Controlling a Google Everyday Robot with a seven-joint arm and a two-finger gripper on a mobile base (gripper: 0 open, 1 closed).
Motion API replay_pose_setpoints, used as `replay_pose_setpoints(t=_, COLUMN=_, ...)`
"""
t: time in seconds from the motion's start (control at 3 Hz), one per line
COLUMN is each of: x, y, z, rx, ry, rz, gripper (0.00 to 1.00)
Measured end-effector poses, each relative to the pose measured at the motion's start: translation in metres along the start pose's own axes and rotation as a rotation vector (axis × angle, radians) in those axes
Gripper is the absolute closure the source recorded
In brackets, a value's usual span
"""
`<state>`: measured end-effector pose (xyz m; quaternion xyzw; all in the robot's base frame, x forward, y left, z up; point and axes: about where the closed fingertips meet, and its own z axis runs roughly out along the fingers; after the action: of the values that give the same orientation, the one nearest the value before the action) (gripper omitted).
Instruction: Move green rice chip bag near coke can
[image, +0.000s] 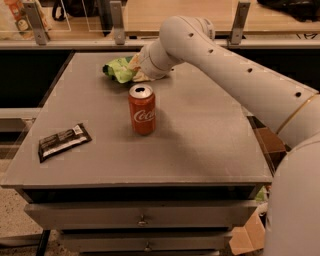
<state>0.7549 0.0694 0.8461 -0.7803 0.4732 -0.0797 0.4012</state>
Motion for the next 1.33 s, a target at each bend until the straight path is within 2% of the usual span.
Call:
replay_pose_setpoints(t=0.67, x=-0.019, y=0.042, z=-0.043, rx=-0.050, ry=-0.023, rz=-0.024, gripper=1.00)
replay_pose_setpoints(t=1.33, x=-0.009, y=0.062, z=-0.070, rx=-0.057, ry=-0.010, rz=-0.004, gripper=1.00)
